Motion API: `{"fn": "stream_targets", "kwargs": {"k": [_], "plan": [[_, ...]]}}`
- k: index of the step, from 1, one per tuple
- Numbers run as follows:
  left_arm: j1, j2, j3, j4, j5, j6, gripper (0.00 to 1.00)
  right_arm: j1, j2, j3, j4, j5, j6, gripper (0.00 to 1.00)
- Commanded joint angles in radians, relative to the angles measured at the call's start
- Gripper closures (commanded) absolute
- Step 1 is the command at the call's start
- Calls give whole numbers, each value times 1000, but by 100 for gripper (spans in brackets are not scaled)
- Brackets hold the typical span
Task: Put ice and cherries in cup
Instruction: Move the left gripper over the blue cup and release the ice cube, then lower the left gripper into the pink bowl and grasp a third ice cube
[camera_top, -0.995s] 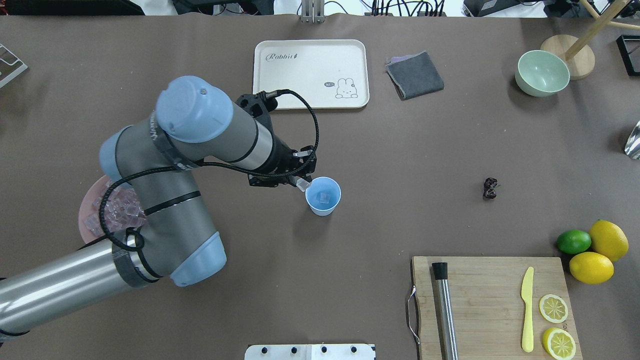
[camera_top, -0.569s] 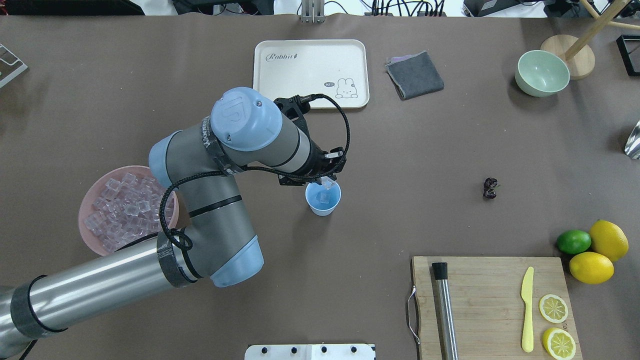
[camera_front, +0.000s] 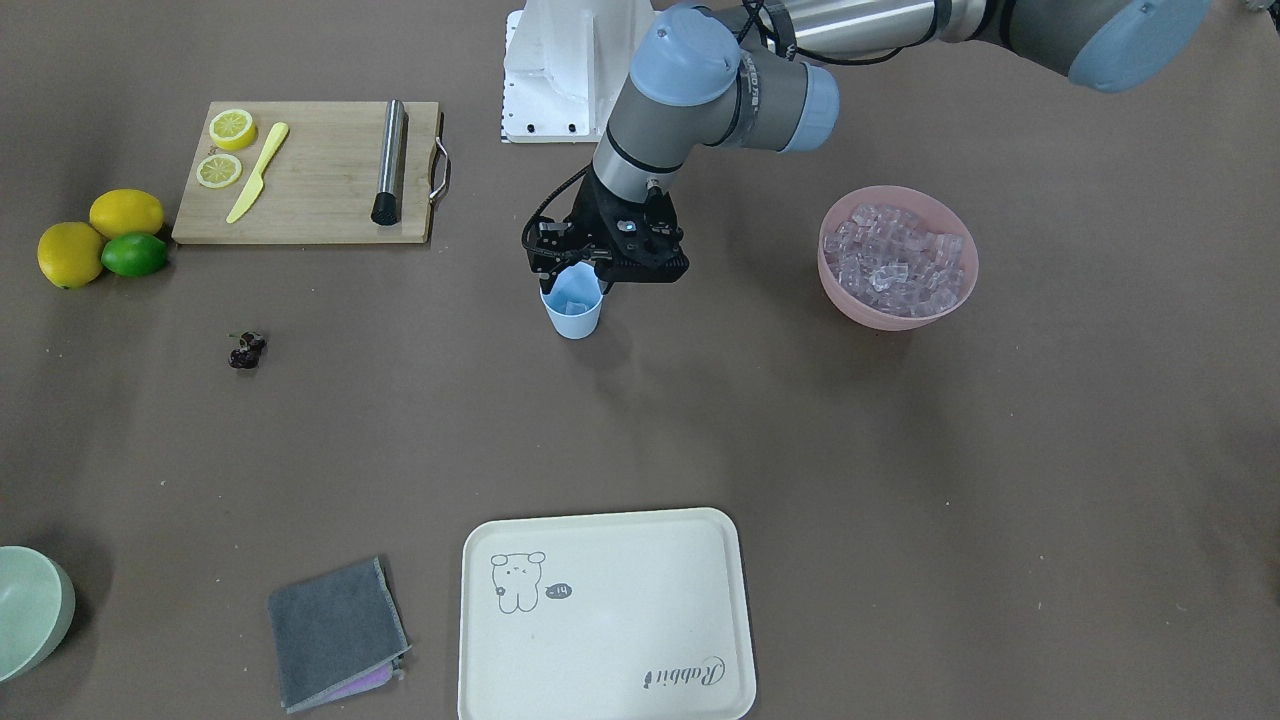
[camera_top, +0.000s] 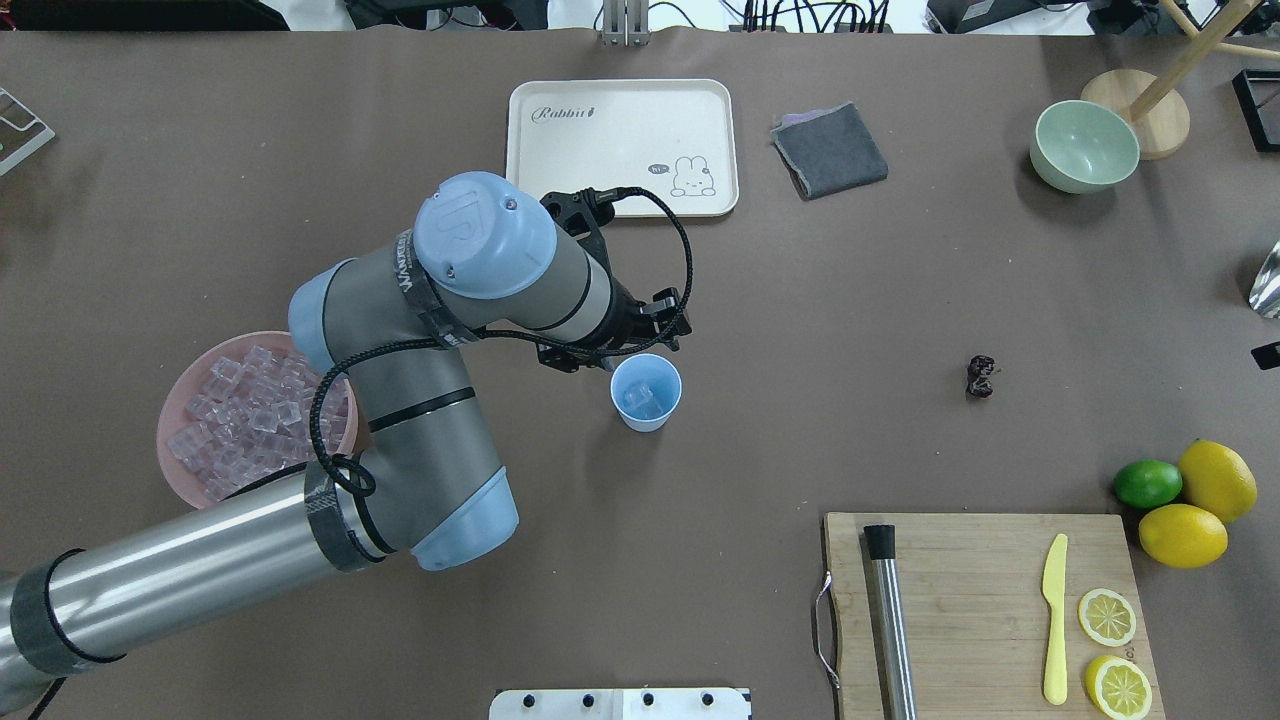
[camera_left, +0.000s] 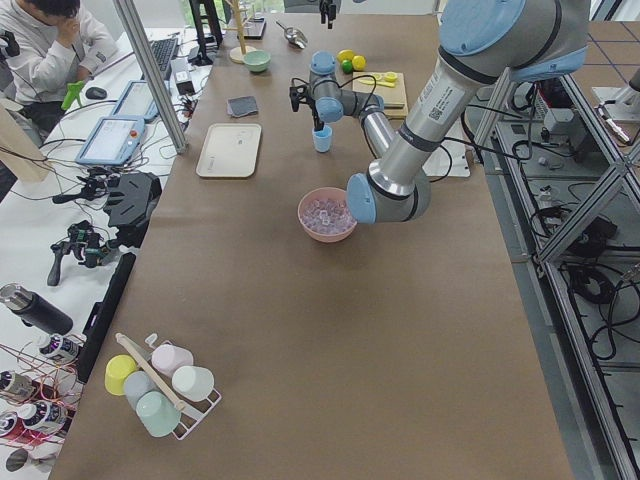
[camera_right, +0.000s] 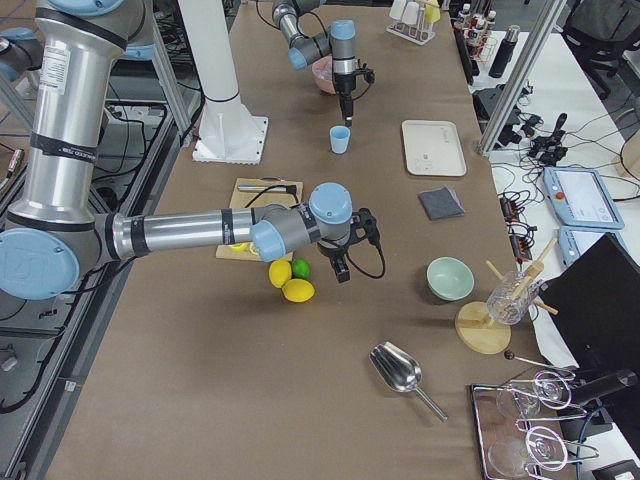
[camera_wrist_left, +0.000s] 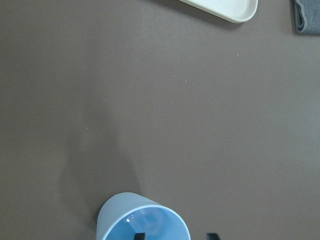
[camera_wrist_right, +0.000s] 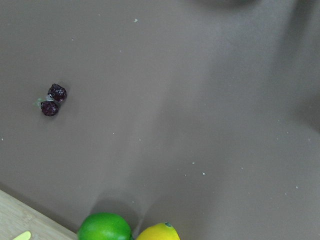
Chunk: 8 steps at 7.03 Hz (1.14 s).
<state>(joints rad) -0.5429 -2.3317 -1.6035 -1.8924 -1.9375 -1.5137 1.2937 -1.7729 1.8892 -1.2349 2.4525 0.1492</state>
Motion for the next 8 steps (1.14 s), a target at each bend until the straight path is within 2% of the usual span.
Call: {"fn": "stream_targets", "kwargs": {"k": [1,2,4,5,7,8], "plan": [[-90,182,-214,108,-81,184,22,-33,26,8,-1,-9,35,2],[-107,256,-324,198,-54,251,22,-54,39,11,-2,-9,43,3],[-137,435,-485,246,-44,438,21,-106,47,45,0,-10,121,3],[-150,521,-528,246,-44,466,21,-106,46,45,0,-10,121,3],[-152,642,-532,237,-32,471,21,-109,44,44,0,-10,121,3],[-126,676,-533,237,36,477,22,-113,43,44,0,-10,121,3]]}}
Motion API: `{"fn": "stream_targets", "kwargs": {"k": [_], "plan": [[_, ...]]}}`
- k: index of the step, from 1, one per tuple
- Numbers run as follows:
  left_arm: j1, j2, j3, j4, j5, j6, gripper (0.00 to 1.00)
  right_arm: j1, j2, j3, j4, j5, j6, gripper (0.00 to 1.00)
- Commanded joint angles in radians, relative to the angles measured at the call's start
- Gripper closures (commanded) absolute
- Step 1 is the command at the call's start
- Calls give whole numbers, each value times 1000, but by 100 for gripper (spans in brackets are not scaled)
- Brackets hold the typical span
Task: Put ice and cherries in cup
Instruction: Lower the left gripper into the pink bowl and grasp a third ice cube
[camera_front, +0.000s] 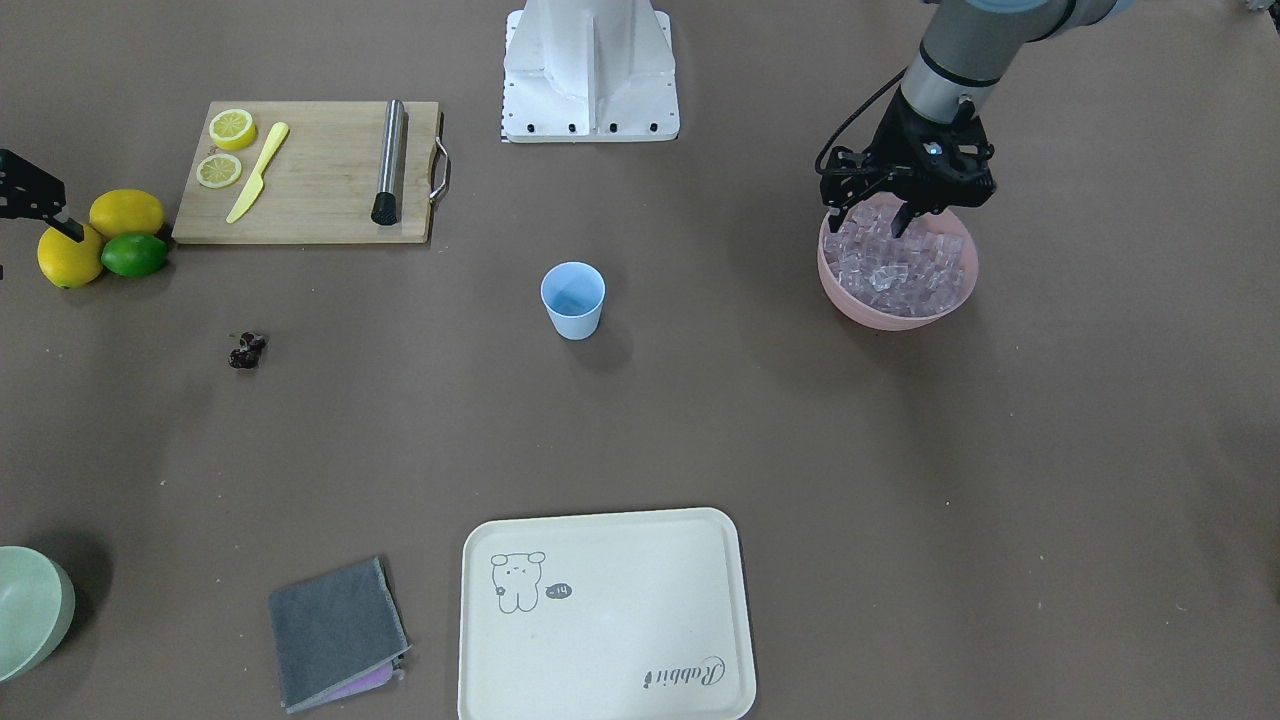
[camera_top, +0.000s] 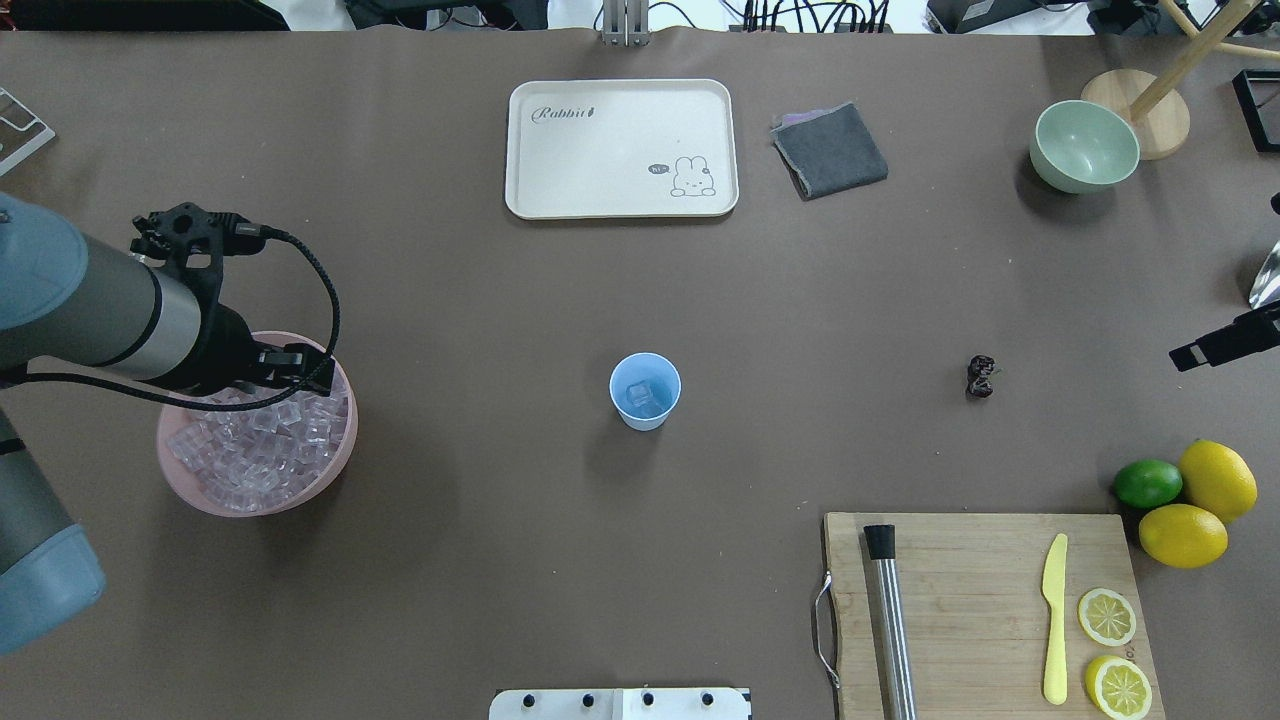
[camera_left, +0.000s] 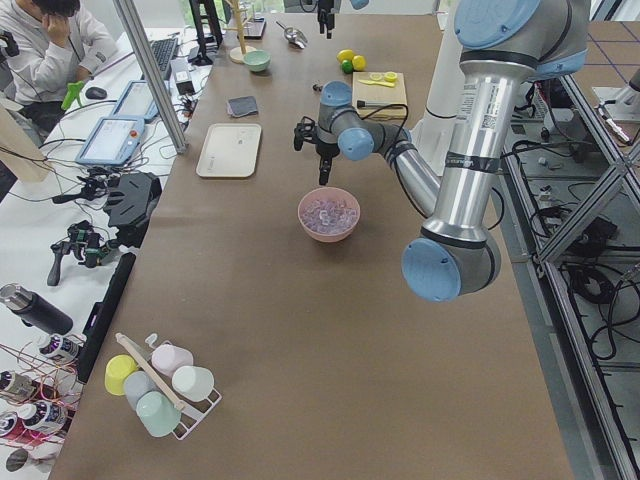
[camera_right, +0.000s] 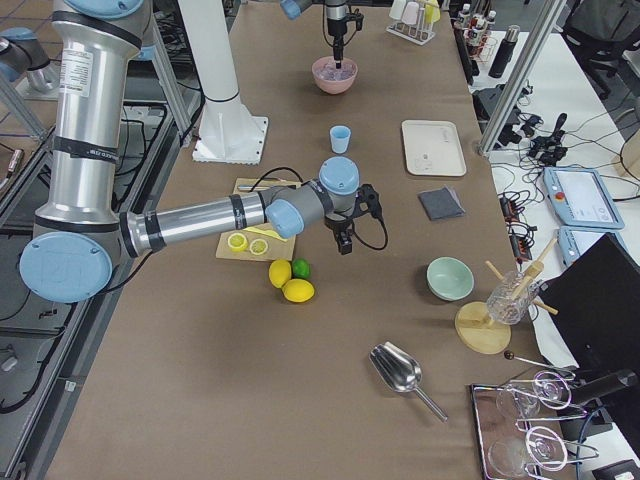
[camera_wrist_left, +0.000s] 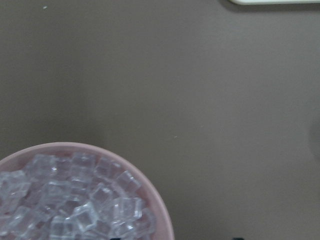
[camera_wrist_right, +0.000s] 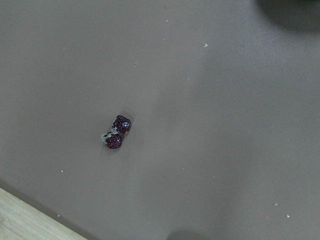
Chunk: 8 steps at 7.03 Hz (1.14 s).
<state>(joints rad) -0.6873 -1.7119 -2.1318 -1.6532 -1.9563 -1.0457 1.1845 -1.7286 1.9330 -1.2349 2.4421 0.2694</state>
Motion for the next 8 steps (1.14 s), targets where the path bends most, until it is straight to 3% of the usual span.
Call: {"fn": "stream_targets", "kwargs": {"k": [1,8], "plan": [[55,61,4,-2,69,7,22,-3,-2,-2,0,0,1,3],[147,57,52,1,68,-100,24,-3,-8,-5,0,0,1,3]]}}
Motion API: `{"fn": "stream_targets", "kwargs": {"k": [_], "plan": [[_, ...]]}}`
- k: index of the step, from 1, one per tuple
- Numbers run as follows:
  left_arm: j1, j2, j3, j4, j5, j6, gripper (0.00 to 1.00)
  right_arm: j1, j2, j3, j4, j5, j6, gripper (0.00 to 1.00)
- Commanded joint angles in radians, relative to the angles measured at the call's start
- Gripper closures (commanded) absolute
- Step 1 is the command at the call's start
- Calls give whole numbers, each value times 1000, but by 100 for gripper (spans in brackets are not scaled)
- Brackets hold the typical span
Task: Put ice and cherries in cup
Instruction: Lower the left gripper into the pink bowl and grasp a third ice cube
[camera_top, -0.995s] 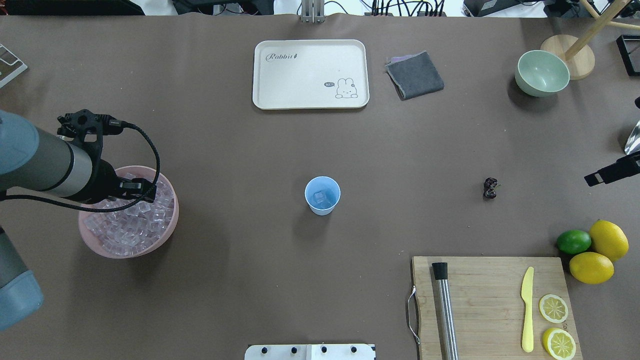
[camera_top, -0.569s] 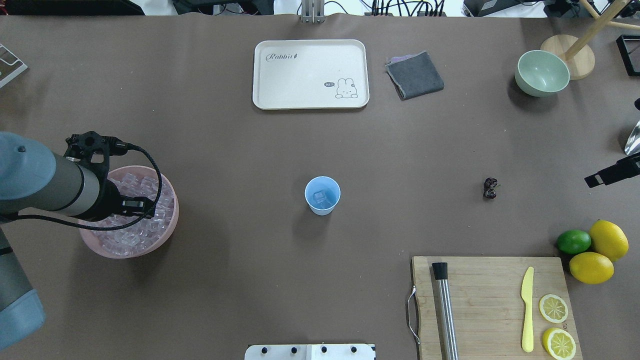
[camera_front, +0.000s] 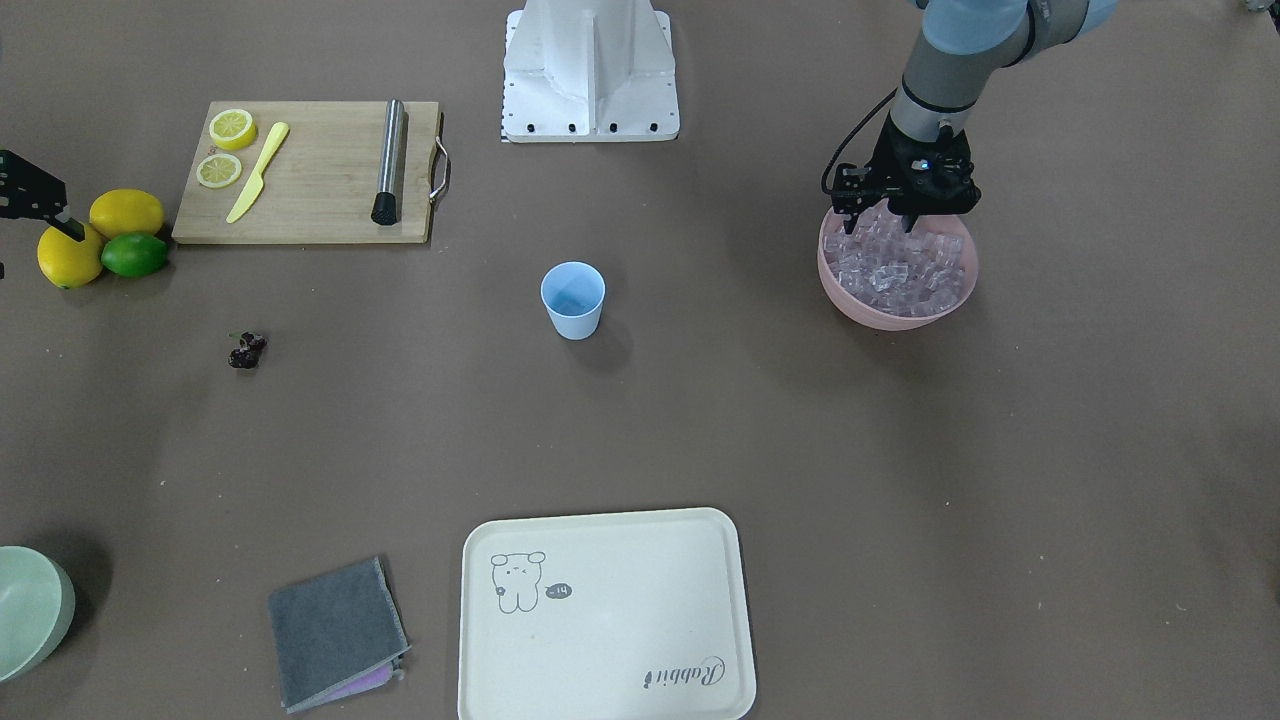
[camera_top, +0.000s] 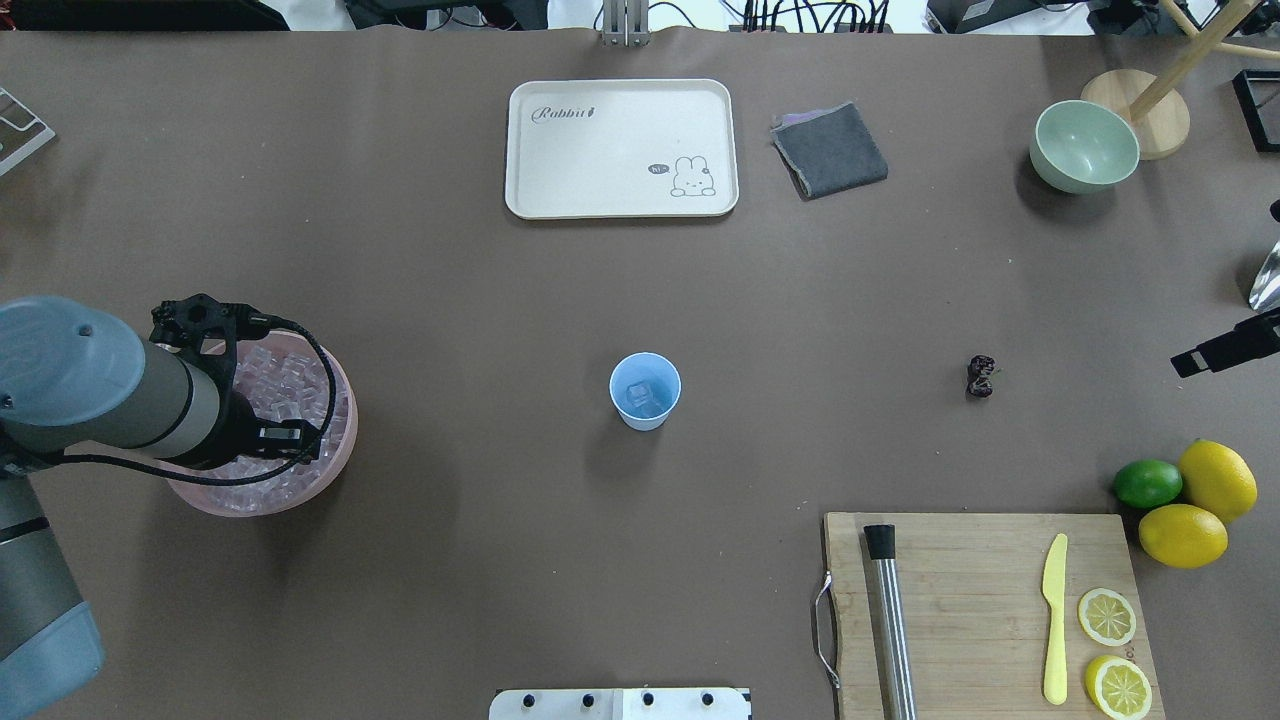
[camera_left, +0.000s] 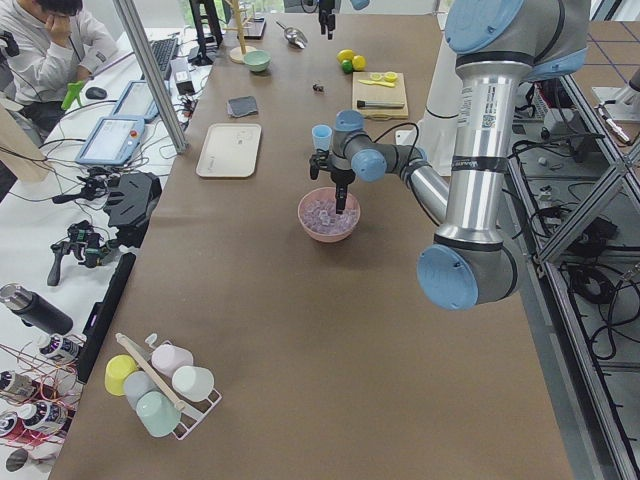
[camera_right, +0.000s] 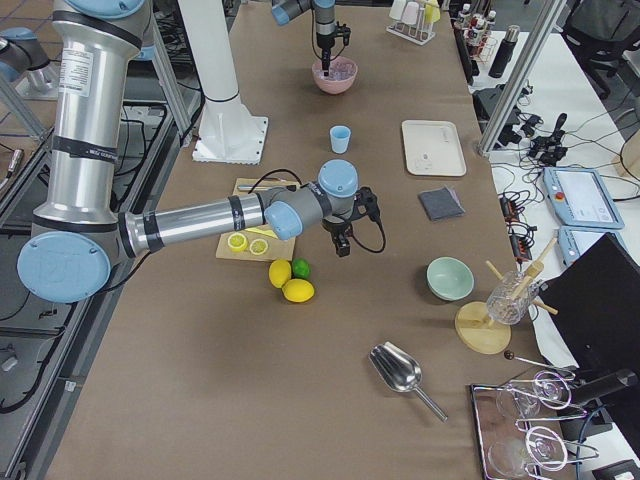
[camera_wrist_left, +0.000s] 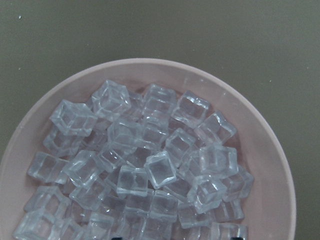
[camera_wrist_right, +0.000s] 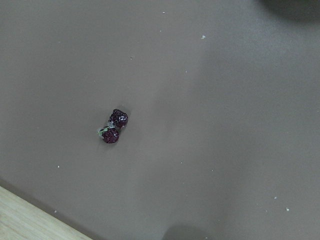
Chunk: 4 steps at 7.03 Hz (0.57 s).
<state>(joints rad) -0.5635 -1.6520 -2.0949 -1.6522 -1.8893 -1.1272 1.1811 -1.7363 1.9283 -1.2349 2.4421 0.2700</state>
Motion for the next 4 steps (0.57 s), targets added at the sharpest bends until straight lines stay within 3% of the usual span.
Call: {"fn": "stream_targets", "kwargs": {"k": [1,4], "plan": [[20,3,13,0,1,-8,26,0,0,0,0,0,0,3],[19,5,9,14,-2,-16,25,0,-3,-3,0,0,0,3]]}}
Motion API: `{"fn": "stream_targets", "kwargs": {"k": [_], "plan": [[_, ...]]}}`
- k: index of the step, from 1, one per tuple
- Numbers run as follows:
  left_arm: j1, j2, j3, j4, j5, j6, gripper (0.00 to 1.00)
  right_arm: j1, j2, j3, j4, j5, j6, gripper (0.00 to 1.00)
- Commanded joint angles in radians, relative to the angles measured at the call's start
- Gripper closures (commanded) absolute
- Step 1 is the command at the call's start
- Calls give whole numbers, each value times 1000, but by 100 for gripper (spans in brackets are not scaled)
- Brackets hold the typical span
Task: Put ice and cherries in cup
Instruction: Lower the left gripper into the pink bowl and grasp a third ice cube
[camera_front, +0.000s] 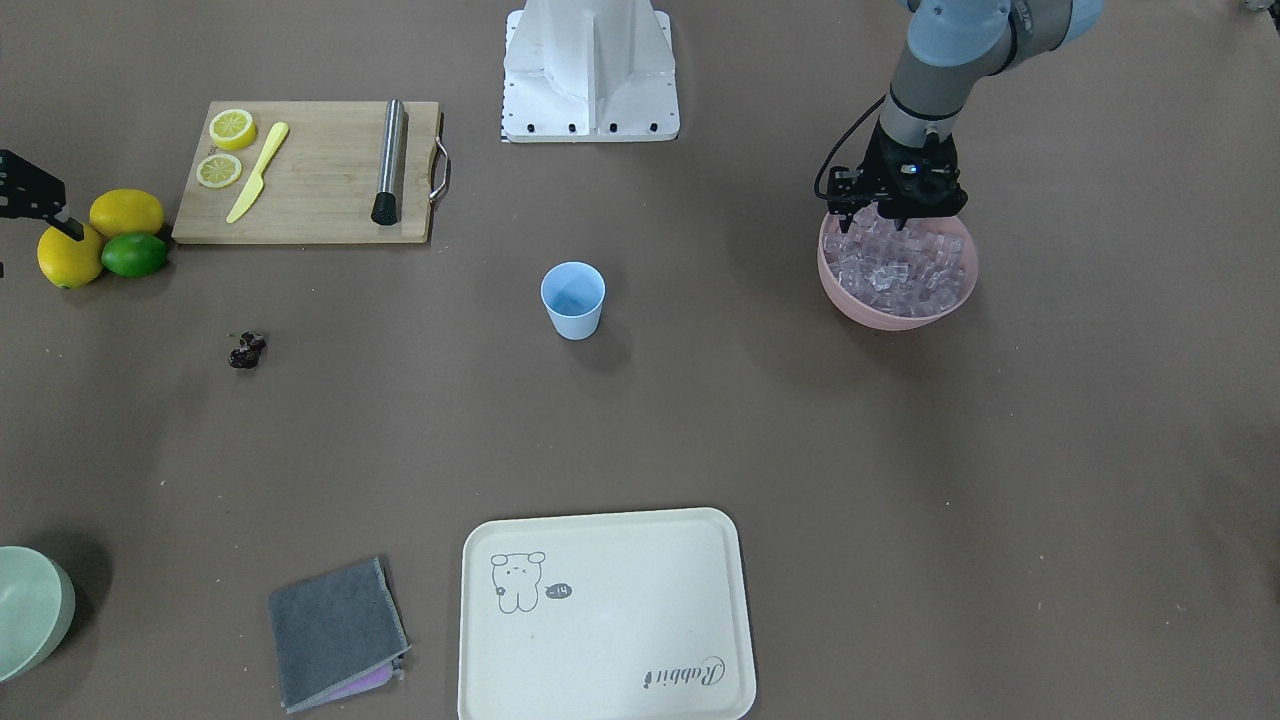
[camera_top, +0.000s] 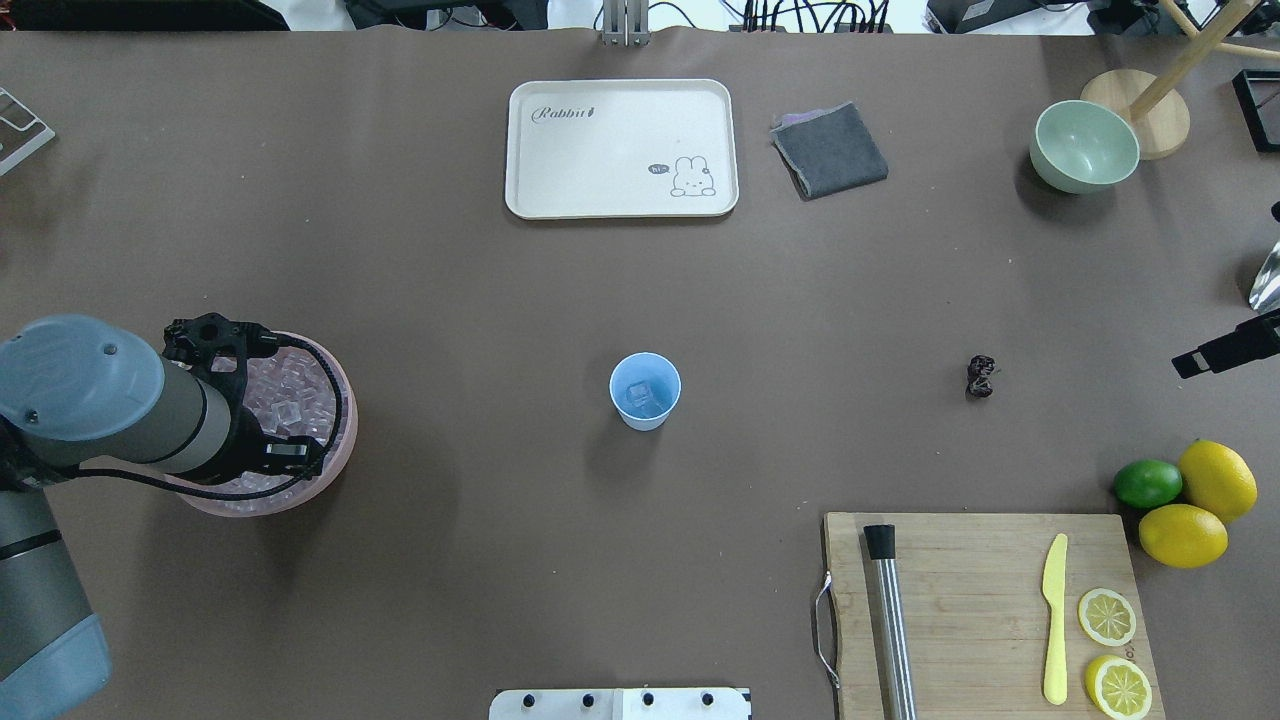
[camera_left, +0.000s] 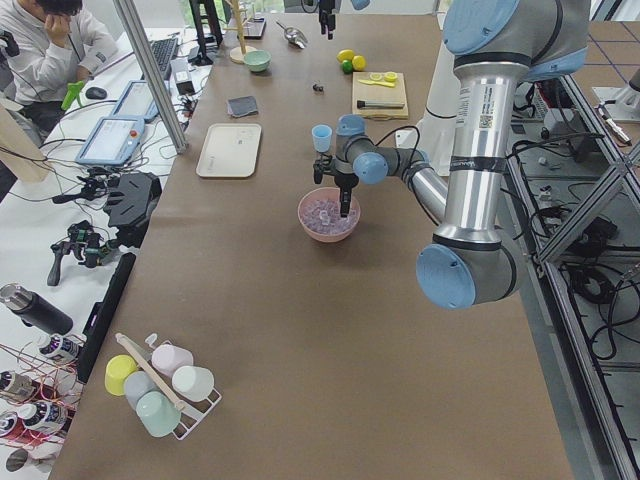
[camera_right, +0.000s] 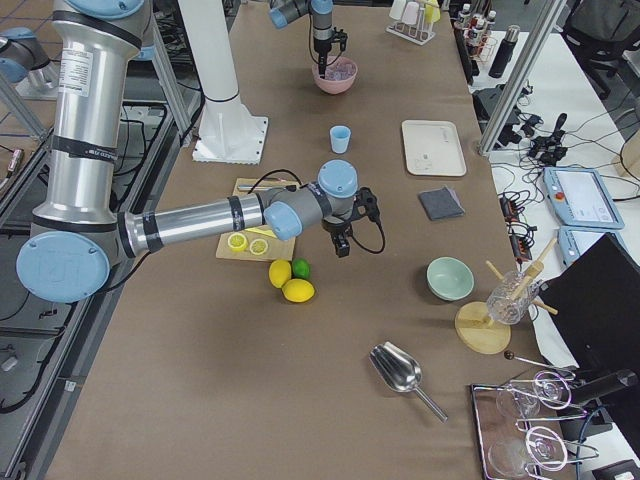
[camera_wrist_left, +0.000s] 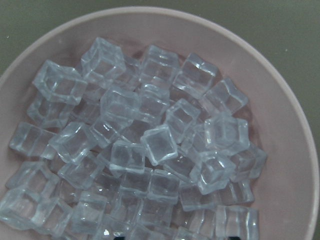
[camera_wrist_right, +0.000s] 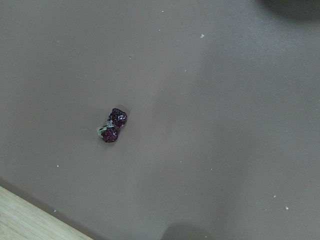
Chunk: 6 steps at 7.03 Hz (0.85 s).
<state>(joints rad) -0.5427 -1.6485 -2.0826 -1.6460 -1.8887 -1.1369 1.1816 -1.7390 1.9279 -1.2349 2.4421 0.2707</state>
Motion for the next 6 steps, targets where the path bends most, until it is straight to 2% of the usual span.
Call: {"fn": "stream_targets", "kwargs": {"k": [1,6], "plan": [[-5,16,-8,29,-3,-6,24,0,-1,-3,0,0,-1,3],[10,27,-11,31,-7,-70,17,-2,-2,-3,0,2,-1,3]]}}
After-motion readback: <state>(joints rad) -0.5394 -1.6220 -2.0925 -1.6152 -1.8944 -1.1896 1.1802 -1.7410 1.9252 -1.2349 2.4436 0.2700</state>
